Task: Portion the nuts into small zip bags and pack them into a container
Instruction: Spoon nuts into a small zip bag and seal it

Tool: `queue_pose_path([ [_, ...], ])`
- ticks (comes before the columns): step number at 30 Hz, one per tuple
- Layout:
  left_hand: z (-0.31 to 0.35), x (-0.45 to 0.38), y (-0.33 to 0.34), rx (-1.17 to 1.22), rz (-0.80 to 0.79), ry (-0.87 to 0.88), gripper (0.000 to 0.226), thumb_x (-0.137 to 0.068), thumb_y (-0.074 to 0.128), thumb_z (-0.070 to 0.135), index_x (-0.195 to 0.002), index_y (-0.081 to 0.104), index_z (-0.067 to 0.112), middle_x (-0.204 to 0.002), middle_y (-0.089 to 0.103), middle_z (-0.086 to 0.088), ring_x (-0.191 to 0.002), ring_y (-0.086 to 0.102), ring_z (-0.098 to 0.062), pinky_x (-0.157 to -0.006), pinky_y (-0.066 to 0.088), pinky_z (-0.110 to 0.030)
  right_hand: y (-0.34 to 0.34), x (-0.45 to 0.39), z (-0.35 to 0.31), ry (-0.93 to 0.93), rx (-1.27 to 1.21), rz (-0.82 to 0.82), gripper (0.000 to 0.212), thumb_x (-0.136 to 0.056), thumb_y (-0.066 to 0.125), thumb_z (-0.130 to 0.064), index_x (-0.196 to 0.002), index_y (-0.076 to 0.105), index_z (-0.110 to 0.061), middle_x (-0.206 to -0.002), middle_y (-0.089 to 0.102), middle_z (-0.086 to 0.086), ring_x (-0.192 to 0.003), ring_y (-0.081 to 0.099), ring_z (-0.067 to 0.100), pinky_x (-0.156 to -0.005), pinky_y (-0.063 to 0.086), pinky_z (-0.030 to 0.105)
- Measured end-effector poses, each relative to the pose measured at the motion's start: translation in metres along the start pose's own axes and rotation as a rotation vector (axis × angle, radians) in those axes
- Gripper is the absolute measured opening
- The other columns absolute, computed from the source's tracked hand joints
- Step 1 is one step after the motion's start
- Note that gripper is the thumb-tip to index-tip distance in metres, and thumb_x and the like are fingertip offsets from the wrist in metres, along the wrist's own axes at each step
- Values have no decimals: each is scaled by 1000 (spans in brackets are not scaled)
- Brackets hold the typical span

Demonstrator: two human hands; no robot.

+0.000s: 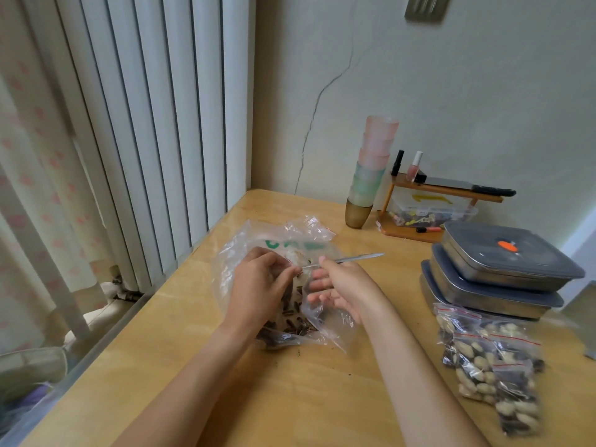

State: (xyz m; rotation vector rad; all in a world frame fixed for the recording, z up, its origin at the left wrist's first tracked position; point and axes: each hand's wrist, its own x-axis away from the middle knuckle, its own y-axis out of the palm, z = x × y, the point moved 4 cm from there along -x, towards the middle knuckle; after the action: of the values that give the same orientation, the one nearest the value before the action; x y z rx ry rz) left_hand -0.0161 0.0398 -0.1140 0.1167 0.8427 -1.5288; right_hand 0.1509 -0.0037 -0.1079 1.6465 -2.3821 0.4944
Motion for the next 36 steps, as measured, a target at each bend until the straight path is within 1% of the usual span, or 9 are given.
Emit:
queue_pose_path([
  [4,2,-1,4,-52,-84,14,22,-91,59,24,-103,76,16,-105,58,9,-92,58,0,-79,43,-8,-1,-1,2,-17,109,-42,25,-104,58,-26,-106,72,-5,-96,76,11,-71,69,23,-61,46,25],
  [7,1,-2,5,-88,-112,17,22,-89,61,18,-106,75,13,-107,57,7,-89,59,-2,-78,44,-7,-4,1,1,-22,158,-92,24,-103,61,-22,-106,73,-2,-91,74,10,-72,66,21,-63,51,26],
  [11,0,-4,4,-84,-99,45,18,-91,62,17,-104,73,16,-104,59,5,-82,62,-6,-79,56,-28,-11,4,-2,-29,224,-134,55,-109,42,-46,-104,77,-4,-99,79,11,-95,75,26,-82,60,29],
  [14,-1,-4,3,-85,-85,41,15,-91,63,15,-102,73,17,-101,60,7,-81,63,-6,-78,57,-33,-13,2,-2,-53,175,-132,66,-110,33,-53,-105,78,-5,-98,80,12,-95,77,25,-88,61,32],
  [19,3,-3,1,-31,-87,55,12,-87,65,11,-89,76,17,-94,63,9,-76,64,-5,-73,57,-31,-2,-4,0,-140,23,-15,40,-108,51,-38,-110,73,-5,-105,77,13,-91,75,19,-83,59,29],
  [22,6,-3,1,23,-87,64,13,-87,66,12,-89,76,20,-93,64,11,-79,66,-5,-74,58,-32,3,-4,0,-150,-39,-40,27,-103,61,-35,-109,76,-13,-104,78,6,-97,74,19,-90,58,33],
  [27,4,-3,-3,69,-28,11,15,-89,65,17,-91,75,27,-86,68,12,-83,66,-8,-75,57,-38,1,2,-11,-326,149,-80,16,-98,70,-31,-107,79,-22,-100,78,-9,-91,70,7,-83,54,23],
  [30,6,-3,-5,145,-18,-44,20,-90,64,8,-97,72,25,-85,71,11,-81,69,-7,-73,60,-34,1,3,-13,-406,160,-69,10,-90,80,-20,-100,79,-18,-95,79,0,-84,71,11,-87,58,31],
  [36,9,-1,-8,218,-20,-85,15,-91,68,14,-100,69,26,-85,71,10,-82,69,-5,-72,58,-26,-2,2,-17,-521,288,50,7,-89,80,-22,-82,78,-23,-78,76,-4,-74,68,11,-84,58,39],
])
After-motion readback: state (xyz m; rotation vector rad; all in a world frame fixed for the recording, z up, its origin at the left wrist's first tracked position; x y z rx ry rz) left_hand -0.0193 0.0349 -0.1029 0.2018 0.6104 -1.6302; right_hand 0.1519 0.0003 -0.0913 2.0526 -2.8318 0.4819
